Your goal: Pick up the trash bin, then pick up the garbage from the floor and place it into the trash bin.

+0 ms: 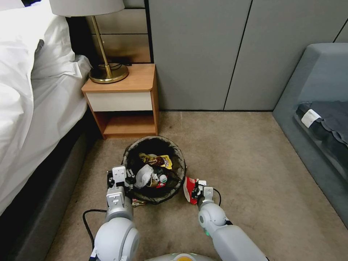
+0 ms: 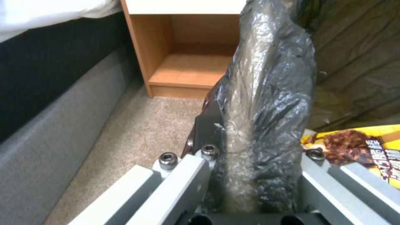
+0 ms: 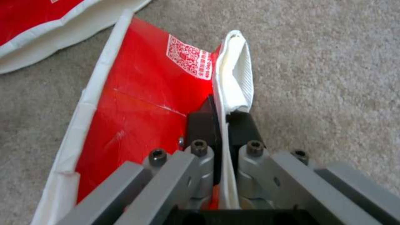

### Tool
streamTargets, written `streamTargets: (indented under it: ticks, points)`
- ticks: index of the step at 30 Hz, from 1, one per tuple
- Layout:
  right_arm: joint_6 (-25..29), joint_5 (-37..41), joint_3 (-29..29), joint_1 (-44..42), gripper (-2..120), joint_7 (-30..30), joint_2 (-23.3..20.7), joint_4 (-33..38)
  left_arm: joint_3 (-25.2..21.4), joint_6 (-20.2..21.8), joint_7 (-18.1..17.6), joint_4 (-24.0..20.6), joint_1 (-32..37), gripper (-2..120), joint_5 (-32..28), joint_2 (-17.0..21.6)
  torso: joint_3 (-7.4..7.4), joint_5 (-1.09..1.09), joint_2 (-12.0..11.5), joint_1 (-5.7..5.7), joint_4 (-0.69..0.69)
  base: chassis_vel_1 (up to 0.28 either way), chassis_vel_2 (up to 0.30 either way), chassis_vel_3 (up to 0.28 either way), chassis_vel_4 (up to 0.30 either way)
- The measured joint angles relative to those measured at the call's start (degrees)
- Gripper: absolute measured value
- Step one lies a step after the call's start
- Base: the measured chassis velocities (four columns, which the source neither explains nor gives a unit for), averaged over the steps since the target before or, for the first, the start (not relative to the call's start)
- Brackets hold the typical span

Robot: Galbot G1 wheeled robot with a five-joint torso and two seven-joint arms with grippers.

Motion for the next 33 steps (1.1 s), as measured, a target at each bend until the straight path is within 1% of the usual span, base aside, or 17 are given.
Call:
streamTargets:
  ticks: [12, 17, 19, 20, 21, 22, 23, 25, 26, 27, 28, 29, 30, 31, 32, 33]
  points:
    - [1.7, -1.6, 1.0, -0.2, 0, -0.8, -0.1, -0.7, 0.0, 0.0, 0.0, 0.0, 0.0, 0, -0.1, 0.0, 0.0, 0.01, 0.0, 0.0, 0.01, 0.0, 0.0, 0.0, 0.0]
    - [3.3, -2.3, 2.7, -0.3, 0, -0.9, -0.4, -1.0, -0.1, 0.1, 0.0, 0.0, 0.0, 0, -0.2, 0.0, 0.0, 0.02, 0.0, 0.0, 0.01, 0.0, 0.0, 0.0, 0.0]
    - [5.6, -2.7, 5.6, -0.7, 0, -0.9, -1.2, 0.9, -0.2, 0.1, -0.1, -0.1, 0.0, 0, -0.3, 0.1, 0.0, -0.03, 0.0, 0.0, -0.02, 0.0, 0.0, 0.0, 0.0]
    - [7.6, -2.9, 7.3, -1.0, 0, -1.0, -1.7, 3.6, -0.2, 0.1, -0.1, -0.1, 0.0, 0, -0.3, 0.2, 0.0, -0.01, 0.0, 0.0, -0.02, 0.0, 0.0, 0.0, 0.0]
    - [7.6, -2.9, 7.3, -1.0, 0, -1.0, -1.7, 3.6, -0.2, 0.1, -0.1, -0.1, 0.0, 0, -0.3, 0.2, 0.0, -0.01, 0.0, 0.0, -0.02, 0.0, 0.0, 0.0, 0.0]
    - [8.7, -3.1, 8.2, -1.2, 0, -1.3, -2.0, 5.6, -0.2, 0.1, -0.1, -0.1, 0.0, 0, -0.4, 0.2, 0.0, 0.02, 0.0, 0.0, -0.02, 0.0, 0.0, 0.0, 0.0]
    - [9.8, -3.5, 9.4, -1.5, 0, -1.6, -2.3, 7.7, -0.2, 0.1, -0.1, -0.1, 0.0, 0, -0.4, 0.2, 0.0, 0.0, 0.0, 0.0, -0.01, 0.0, 0.0, 0.0, 0.0]
    - [13.4, -3.9, 12.6, -2.1, 0, -3.2, -3.4, 15.8, -0.2, 0.1, -0.1, 0.0, 0.0, 0, -0.4, 0.2, 0.0, 0.01, 0.0, 0.0, -0.01, 0.0, 0.0, 0.0, 0.0]
    - [13.4, -3.9, 12.6, -2.1, 0, -3.2, -3.4, 15.8, -0.2, 0.1, -0.1, 0.0, 0.0, 0, -0.4, 0.2, 0.0, 0.01, 0.0, 0.0, -0.01, 0.0, 0.0, 0.0, 0.0]
    - [13.7, -3.8, 12.9, -2.2, 0, -3.4, -3.6, 17.4, -0.2, 0.1, -0.1, 0.0, 0.0, 0, -0.4, 0.2, 0.0, 0.0, 0.0, 0.0, -0.01, 0.0, 0.0, 0.0, 0.0]
    - [14.8, -3.0, 14.3, -2.5, 0, -4.4, -4.4, 25.4, 0.0, 0.1, -0.1, 0.1, 0.0, 0, -0.4, 0.3, 0.0, 0.0, 0.0, 0.0, -0.01, 0.0, 0.0, 0.0, 0.0]
    - [15.7, -2.6, 14.9, -2.7, 0, -5.5, -5.0, 30.4, 0.0, 0.1, -0.1, 0.2, 0.1, 0, -0.4, 0.3, 0.0, -0.02, 0.0, 0.0, -0.01, 0.0, 0.0, 0.0, 0.0]
    - [16.2, -2.4, 15.0, -2.9, 0, -6.3, -5.4, 33.5, 0.0, 0.1, -0.1, 0.2, 0.1, 0, -0.4, 0.4, 0.0, -0.02, 0.0, 0.0, 0.0, 0.0, 0.0, 0.0, 0.0]
    - [16.2, -2.4, 15.0, -2.9, 0, -6.3, -5.4, 33.5, 0.0, 0.1, -0.1, 0.2, 0.1, 0, -0.4, 0.4, 0.0, -0.02, 0.0, 0.0, 0.0, 0.0, 0.0, 0.0, 0.0]
    - [16.4, -2.3, 15.0, -2.9, 0, -6.7, -5.6, 35.0, 0.0, 0.1, -0.1, 0.2, 0.1, 0, -0.4, 0.4, 0.0, -0.01, 0.0, 0.0, 0.0, 0.0, 0.0, 0.0, 0.0]
    - [17.2, -1.9, 14.4, -3.6, 0, -8.9, -6.6, 41.4, 0.0, 0.1, -0.1, 0.2, 0.1, 0, -0.4, 0.4, 0.0, -0.01, 0.0, 0.0, 0.0, 0.0, 0.0, 0.0, 0.0]
